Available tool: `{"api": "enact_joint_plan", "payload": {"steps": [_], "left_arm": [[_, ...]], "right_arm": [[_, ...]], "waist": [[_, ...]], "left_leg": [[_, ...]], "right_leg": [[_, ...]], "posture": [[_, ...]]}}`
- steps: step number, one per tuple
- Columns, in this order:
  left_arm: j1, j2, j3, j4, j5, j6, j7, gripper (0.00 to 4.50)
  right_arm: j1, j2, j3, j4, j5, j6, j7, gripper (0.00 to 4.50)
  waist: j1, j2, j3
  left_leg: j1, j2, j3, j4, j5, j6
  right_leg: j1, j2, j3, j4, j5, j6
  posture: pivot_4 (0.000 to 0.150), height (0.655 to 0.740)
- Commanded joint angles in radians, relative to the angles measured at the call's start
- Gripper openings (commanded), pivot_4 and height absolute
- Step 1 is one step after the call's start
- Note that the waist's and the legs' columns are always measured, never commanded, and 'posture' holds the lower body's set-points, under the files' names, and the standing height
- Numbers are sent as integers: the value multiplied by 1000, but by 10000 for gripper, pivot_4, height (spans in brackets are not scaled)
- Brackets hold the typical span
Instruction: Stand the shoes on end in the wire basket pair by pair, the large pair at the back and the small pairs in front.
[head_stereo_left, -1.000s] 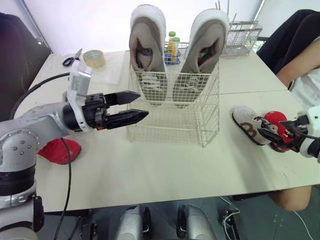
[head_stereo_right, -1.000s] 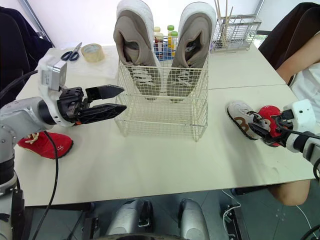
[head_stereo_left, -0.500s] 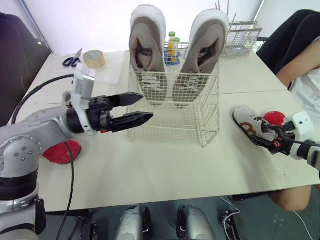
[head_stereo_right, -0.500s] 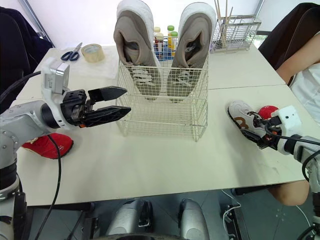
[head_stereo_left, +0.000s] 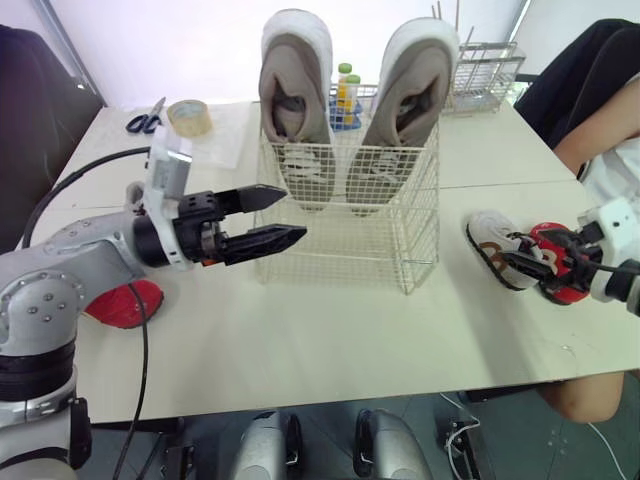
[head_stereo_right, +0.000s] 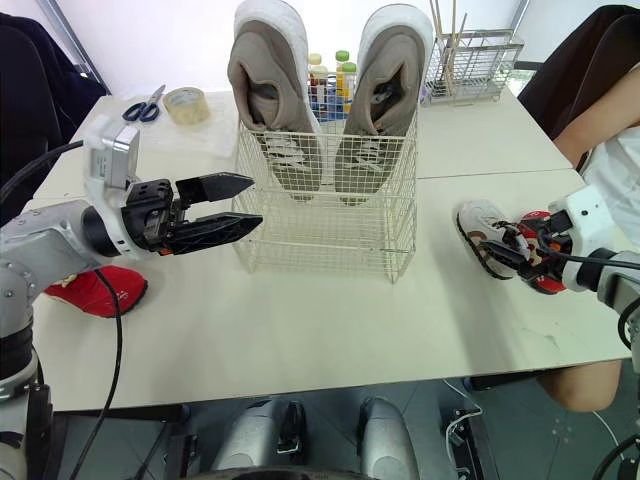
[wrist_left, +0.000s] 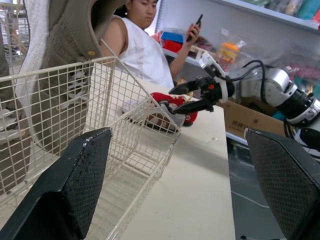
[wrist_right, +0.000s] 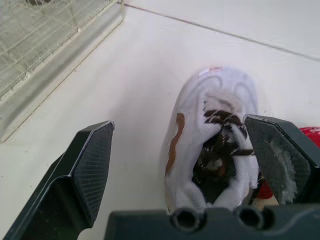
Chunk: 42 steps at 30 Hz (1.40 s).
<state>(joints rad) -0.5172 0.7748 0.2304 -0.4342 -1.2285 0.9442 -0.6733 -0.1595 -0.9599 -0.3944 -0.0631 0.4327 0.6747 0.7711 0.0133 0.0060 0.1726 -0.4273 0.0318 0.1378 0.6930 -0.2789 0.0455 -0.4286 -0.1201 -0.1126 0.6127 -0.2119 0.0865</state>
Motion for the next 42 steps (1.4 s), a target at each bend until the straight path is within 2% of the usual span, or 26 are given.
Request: {"api": "enact_joint_plan", "payload": {"steps": [1,18,32,42], "left_arm": [[-30,0,8,-24,7,-27,-3,44107],[-35,9,16,-52,-22,-15,48,44107],[-58,-5,-5,-45,-22,-15,54,44107],[-70,-16,-14,-44,-7,-17,62,44107]], "right_arm": [[-13,1,4,16,-26,-14,-21,45000],[-60,32,42,114,-43,6,-44,45000],[-48,-6,-13,86,-35,45,-40,45000],[-43,48,10,100,-5,100,-43,45000]], "waist": [[0,0,0],[-2,0,0],[-1,0,0],[-2,0,0]], "left_leg": [[0,0,0,0,0,0],[0,0,0,0,0,0],[0,0,0,0,0,0],[0,0,0,0,0,0]], "right_leg": [[0,0,0,0,0,0],[0,0,0,0,0,0],[0,0,0,0,0,0],[0,0,0,0,0,1]], "posture": [[1500,7400],[1500,7400],[1500,7400],[1500,7400]]}}
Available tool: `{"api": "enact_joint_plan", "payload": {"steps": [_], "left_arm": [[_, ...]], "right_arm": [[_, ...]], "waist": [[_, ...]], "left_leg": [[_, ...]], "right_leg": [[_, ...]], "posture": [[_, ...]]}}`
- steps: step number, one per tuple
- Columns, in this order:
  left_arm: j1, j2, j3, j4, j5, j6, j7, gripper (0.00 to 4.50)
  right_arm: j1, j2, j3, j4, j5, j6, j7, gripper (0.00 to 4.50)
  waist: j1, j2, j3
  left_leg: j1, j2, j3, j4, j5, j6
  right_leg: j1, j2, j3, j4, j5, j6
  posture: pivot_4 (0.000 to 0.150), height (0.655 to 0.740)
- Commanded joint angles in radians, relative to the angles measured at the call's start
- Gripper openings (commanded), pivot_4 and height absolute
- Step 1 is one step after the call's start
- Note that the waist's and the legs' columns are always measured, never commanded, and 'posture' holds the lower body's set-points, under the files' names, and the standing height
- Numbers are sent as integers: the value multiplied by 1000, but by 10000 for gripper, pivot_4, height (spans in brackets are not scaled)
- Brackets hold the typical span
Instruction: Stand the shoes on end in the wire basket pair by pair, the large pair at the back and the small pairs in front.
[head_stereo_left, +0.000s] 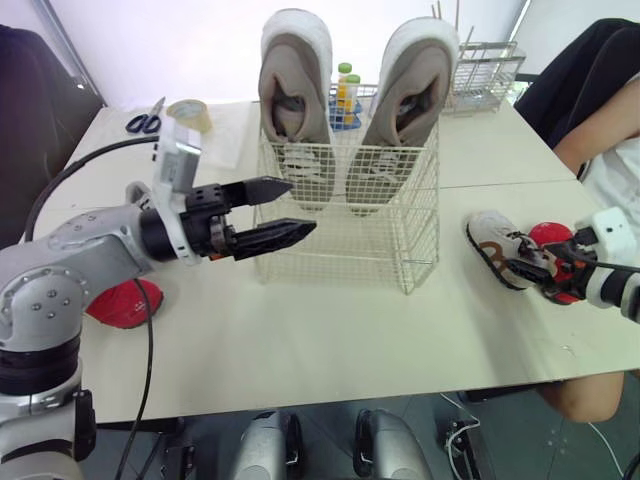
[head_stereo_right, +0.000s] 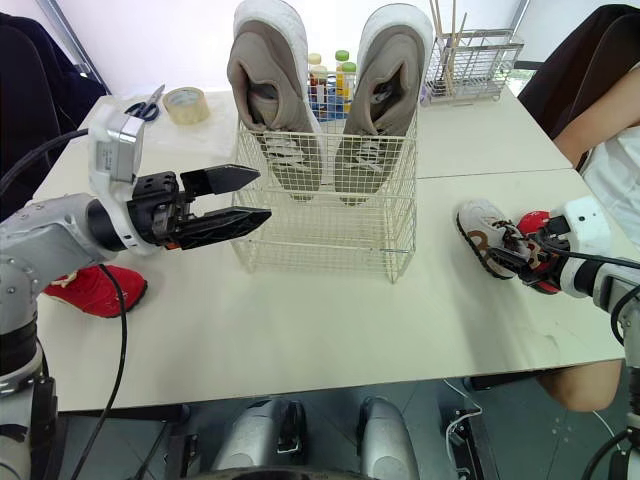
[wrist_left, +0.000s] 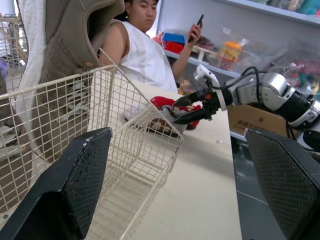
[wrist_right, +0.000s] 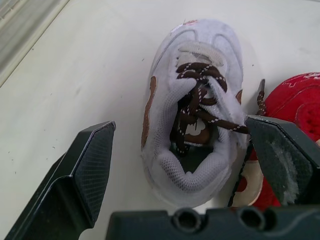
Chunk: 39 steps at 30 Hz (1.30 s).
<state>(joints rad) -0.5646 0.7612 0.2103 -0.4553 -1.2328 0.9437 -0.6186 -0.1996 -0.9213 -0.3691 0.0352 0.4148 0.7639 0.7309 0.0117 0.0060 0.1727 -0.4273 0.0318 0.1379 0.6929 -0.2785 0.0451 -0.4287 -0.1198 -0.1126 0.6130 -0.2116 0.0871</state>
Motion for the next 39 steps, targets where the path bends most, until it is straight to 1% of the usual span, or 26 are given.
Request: {"api": "enact_joint_plan", "payload": {"steps": [1,8,12,19,21,23,24,25,26,28,29,30,32,34,39], "left_arm": [[-24,-3,5,-24,-3,-16,10,44107],[-31,-4,8,-29,-10,-12,31,44107],[-36,-5,7,-32,-12,-10,45,44107],[-43,-8,6,-35,-14,-11,61,44107],[-44,-11,5,-38,-15,-11,66,45000],[-44,-13,5,-39,-14,-11,69,45000],[-44,-14,5,-40,-13,-11,69,45000],[-44,-15,5,-40,-13,-11,71,45000],[-45,-16,4,-40,-13,-11,72,45000],[-47,-18,3,-40,-12,-11,74,45000],[-44,-19,4,-40,-11,-12,72,45000],[-38,-17,5,-40,-8,-14,67,45000],[-30,-15,8,-39,-5,-17,57,45000],[-27,-14,10,-35,-2,-18,50,45000],[-59,-22,14,23,-19,-10,23,45000]], "right_arm": [[-2,11,-7,11,7,9,-4,45000],[-12,26,43,113,-40,-66,6,45000],[-45,41,80,158,-62,-109,12,45000],[-88,66,110,179,-69,-113,1,45000],[-96,74,113,171,-70,-107,-8,39757],[-102,82,110,155,-67,-95,-17,33160],[-105,84,110,150,-66,-91,-20,27399],[-106,85,109,139,-64,-85,-23,22963],[-108,85,107,127,-62,-79,-25,19733],[-108,82,102,104,-57,-73,-25,14126],[-109,79,99,93,-55,-72,-25,12589],[-110,72,94,79,-54,-72,-22,9978],[-115,53,85,49,-51,-70,-14,6783],[-125,24,72,26,-51,-73,3,6783],[-198,-106,27,14,-42,-123,89,6783]], "waist": [[0,0,0],[-1,0,0],[0,0,0],[-1,0,0],[-1,0,0],[-2,0,0],[-2,0,0],[-3,0,0],[-4,0,0],[-5,0,0],[-5,0,0],[-5,0,0],[-5,0,0],[-5,0,0],[1,4,2]], "left_leg": [[0,0,0,0,0,0],[0,0,0,0,0,0],[0,0,0,0,0,0],[0,0,0,0,0,0],[0,0,0,0,0,-1],[0,0,0,0,0,-1],[0,0,0,0,0,-1],[1,0,0,0,1,-1],[1,0,0,0,1,-1],[1,0,0,0,1,-1],[1,0,0,0,1,-1],[1,0,0,0,1,-2],[1,0,0,0,1,-2],[1,0,0,0,1,-2],[0,0,0,0,1,-2]], "right_leg": [[0,0,0,0,0,0],[0,0,0,0,1,1],[1,0,0,0,1,1],[1,0,0,0,2,3],[1,0,0,0,2,3],[1,0,0,0,2,3],[1,0,0,0,2,3],[1,0,0,0,2,3],[1,0,0,0,2,3],[1,1,0,1,2,3],[1,1,0,1,2,3],[1,1,0,1,2,3],[1,1,0,1,2,3],[0,1,0,1,2,3],[0,0,0,1,2,3]], "posture": [[1500,7400],[1500,7400],[1500,7400],[1500,7400],[1500,7400],[1500,7400],[1500,7400],[1500,7400],[1500,7400],[1500,7400],[1500,7400],[1500,7400],[1500,7400],[1500,7400],[1500,7400]]}}
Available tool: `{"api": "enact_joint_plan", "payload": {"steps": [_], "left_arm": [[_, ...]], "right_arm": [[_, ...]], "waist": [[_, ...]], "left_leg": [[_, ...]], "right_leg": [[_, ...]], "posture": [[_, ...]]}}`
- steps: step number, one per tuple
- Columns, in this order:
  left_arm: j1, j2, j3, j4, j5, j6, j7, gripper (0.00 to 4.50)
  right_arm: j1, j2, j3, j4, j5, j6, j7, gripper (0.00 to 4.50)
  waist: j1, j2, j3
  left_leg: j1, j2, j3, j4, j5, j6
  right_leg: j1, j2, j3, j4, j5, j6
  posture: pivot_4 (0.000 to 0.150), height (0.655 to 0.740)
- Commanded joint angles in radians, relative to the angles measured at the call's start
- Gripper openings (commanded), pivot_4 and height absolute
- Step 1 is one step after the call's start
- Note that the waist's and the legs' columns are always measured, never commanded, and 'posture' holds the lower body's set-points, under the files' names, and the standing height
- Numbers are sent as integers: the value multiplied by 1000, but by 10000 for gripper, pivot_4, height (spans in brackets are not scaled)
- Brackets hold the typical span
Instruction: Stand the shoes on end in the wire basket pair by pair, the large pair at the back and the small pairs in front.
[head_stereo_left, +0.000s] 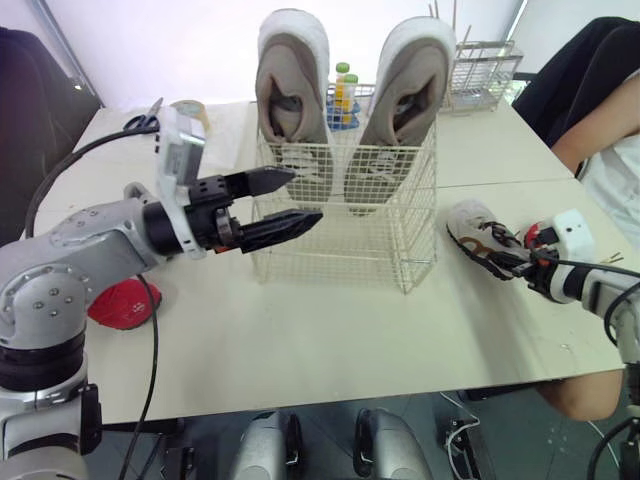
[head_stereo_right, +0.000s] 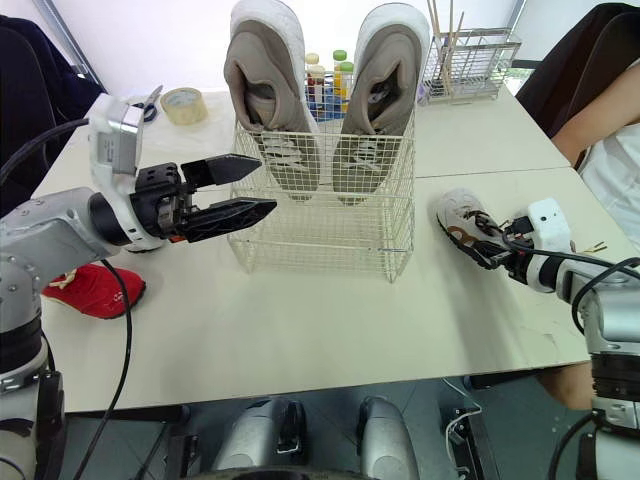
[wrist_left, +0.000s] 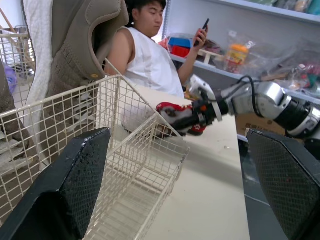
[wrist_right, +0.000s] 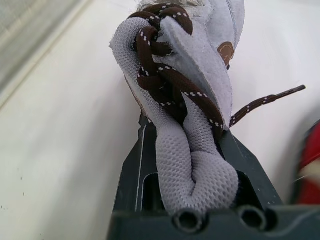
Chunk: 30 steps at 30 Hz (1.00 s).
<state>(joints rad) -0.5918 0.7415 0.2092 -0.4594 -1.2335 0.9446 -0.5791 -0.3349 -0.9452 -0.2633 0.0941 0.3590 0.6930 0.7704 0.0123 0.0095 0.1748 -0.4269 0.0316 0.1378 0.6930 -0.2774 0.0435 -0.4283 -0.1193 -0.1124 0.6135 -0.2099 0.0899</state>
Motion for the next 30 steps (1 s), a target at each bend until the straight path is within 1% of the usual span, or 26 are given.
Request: {"api": "enact_joint_plan", "payload": {"steps": [1,5,8,10,12,14,17,20,23,28,30], "left_arm": [[-42,-8,15,45,-25,-8,-22,45000],[-95,-17,15,130,-54,15,-59,45000],[-151,-27,23,212,-101,50,-68,45000],[-191,-33,30,266,-146,82,-73,45000],[-223,-35,30,311,-158,101,-83,45000],[-252,-37,25,353,-161,121,-91,45000],[-292,-43,28,420,-182,162,-95,45000],[-316,-33,36,450,-210,208,-107,45000],[-341,-12,51,476,-243,256,-111,45000],[-358,20,56,487,-311,337,-110,45000],[-360,19,57,497,-350,357,-85,45000]], "right_arm": [[-79,-107,-80,-39,14,-69,69,6783],[-148,-208,-101,-26,18,-119,145,6783],[-193,-255,-126,-15,30,-171,193,6783],[-245,-285,-146,-20,58,-185,228,6783],[-324,-299,-157,-58,124,-164,265,6783],[-399,-288,-146,-120,209,-120,296,6783],[-496,-235,-112,-244,362,-22,304,6783],[-529,-204,-57,-328,431,28,319,6783],[-545,-166,11,-361,441,21,341,6783],[-604,-107,152,-323,348,-73,413,6783],[-632,-87,195,-305,322,-101,448,6783]], "waist": [[0,0,0],[-2,0,0],[-2,0,1],[-2,0,1],[-3,0,2],[-4,1,3],[-7,-1,4],[-9,-2,5],[-6,-6,7],[-3,-6,7],[-3,-6,7]], "left_leg": [[0,0,0,0,0,0],[0,0,0,0,0,0],[0,0,0,-1,0,0],[0,0,0,-1,0,0],[0,0,0,-1,0,0],[0,0,0,-1,0,0],[0,1,0,-1,1,-1],[0,2,-1,-2,1,-2],[0,1,0,-1,1,-2],[-1,1,0,-1,1,-1],[-1,1,0,-1,1,-1]], "right_leg": [[0,0,0,0,0,0],[0,0,0,0,0,0],[-1,0,0,0,0,0],[-1,0,0,0,0,0],[-1,0,0,0,0,1],[-1,0,0,0,0,1],[-1,1,0,1,0,1],[-1,1,0,1,0,1],[-1,0,0,1,0,1],[-2,0,0,1,0,1],[-2,0,0,1,0,1]], "posture": [[1500,7400],[1500,7400],[1500,7400],[1500,7400],[1500,7400],[1500,7400],[1500,7400],[1500,7400],[1500,7400],[1500,7400],[1500,7400]]}}
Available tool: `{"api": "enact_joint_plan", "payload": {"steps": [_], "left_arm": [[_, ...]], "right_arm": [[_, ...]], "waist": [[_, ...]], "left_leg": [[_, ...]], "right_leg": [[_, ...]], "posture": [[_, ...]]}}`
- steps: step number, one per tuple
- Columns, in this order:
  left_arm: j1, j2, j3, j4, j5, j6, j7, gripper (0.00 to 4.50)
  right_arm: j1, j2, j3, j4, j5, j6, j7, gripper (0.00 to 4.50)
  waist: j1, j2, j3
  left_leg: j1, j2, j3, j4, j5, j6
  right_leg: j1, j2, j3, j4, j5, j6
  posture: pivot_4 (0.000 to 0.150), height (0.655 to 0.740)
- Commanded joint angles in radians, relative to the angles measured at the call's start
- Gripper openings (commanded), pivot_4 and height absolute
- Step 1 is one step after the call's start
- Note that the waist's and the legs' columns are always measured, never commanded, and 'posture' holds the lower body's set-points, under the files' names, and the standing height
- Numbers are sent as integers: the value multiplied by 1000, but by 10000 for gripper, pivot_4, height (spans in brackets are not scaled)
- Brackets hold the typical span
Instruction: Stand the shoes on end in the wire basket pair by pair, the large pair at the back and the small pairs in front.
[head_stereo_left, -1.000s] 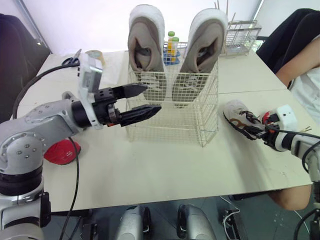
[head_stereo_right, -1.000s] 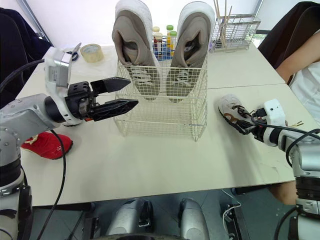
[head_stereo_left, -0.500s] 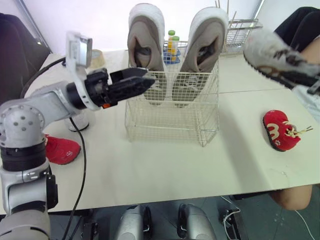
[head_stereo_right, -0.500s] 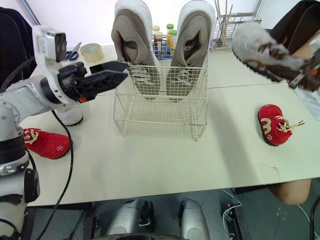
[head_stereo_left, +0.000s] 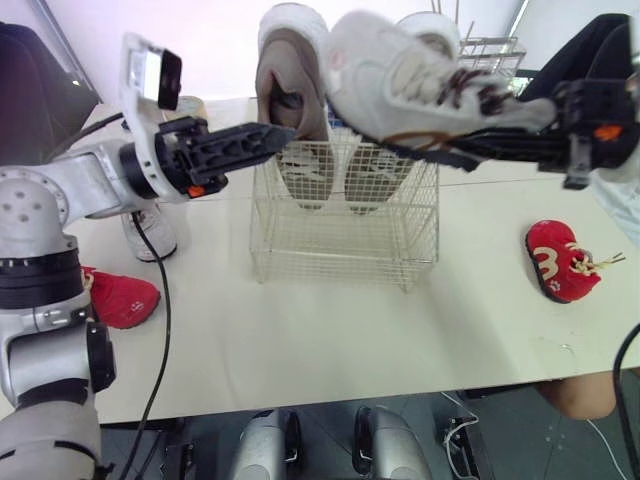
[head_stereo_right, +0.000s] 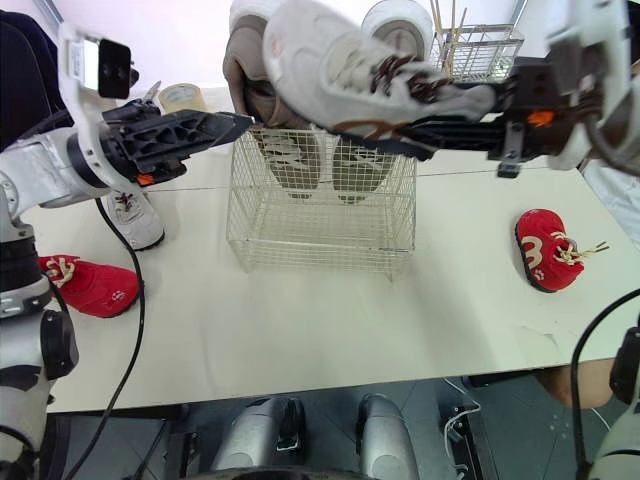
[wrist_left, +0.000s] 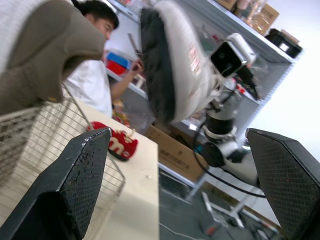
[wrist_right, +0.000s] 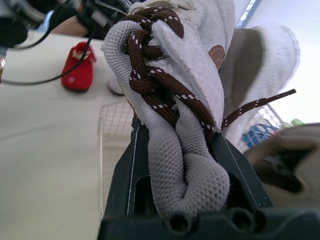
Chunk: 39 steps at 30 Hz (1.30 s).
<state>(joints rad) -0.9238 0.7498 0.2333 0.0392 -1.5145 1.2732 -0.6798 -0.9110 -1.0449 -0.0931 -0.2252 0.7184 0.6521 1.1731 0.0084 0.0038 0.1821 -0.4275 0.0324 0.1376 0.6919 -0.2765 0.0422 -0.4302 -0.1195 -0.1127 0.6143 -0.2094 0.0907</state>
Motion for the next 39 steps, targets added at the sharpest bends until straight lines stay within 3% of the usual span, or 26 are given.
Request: {"api": "enact_joint_plan", "payload": {"steps": [1,17,20,24,27,28,32,33,35,39], "left_arm": [[-29,10,33,2,-79,33,25,45000],[20,25,-4,-41,-176,77,134,45000],[37,33,-12,-55,-188,85,128,37417],[48,43,-20,-77,-190,88,118,18071],[50,45,-26,-75,-202,88,125,6346],[48,43,-27,-71,-204,88,126,4008],[56,35,-29,-65,-212,78,143,3669],[58,32,-26,-63,-217,69,156,3669],[64,22,-17,-51,-246,45,193,3669],[102,-13,18,-29,-411,-70,341,3669]], "right_arm": [[-66,21,41,20,-52,-74,58,6783],[-170,140,167,4,-111,-113,193,6783],[-175,149,175,8,-120,-117,204,6701],[-194,166,181,36,-147,-131,213,6701],[-204,176,179,42,-161,-128,214,6701],[-210,178,180,48,-165,-124,213,6701],[-236,161,175,72,-161,-58,212,6701],[-241,149,172,78,-160,-43,221,15517],[-250,129,156,89,-158,-22,227,23554],[-275,63,68,117,-58,133,224,44597]], "waist": [[0,0,0],[-5,0,0],[-5,0,0],[-5,0,0],[-4,0,0],[-4,0,0],[-4,0,0],[-5,0,0],[-4,0,0],[-1,0,0]], "left_leg": [[0,0,0,0,0,0],[0,0,0,0,0,-1],[0,0,0,0,0,-1],[0,0,0,0,0,-1],[0,0,0,0,1,-1],[0,0,0,0,1,-1],[0,0,0,0,1,-1],[0,0,0,0,1,-1],[0,0,0,0,1,-1],[0,0,0,0,1,-1]], "right_leg": [[0,0,0,0,0,0],[0,0,0,1,0,0],[0,0,0,1,0,0],[0,0,0,1,0,0],[0,0,0,2,0,0],[0,0,0,2,0,0],[0,0,0,2,0,0],[0,0,0,2,0,0],[0,0,0,2,0,0],[0,0,0,2,0,0]], "posture": [[1500,7400],[1500,7400],[1500,7400],[1500,7400],[1500,7400],[1500,7400],[1500,7400],[1500,7400],[1500,7400],[1500,7400]]}}
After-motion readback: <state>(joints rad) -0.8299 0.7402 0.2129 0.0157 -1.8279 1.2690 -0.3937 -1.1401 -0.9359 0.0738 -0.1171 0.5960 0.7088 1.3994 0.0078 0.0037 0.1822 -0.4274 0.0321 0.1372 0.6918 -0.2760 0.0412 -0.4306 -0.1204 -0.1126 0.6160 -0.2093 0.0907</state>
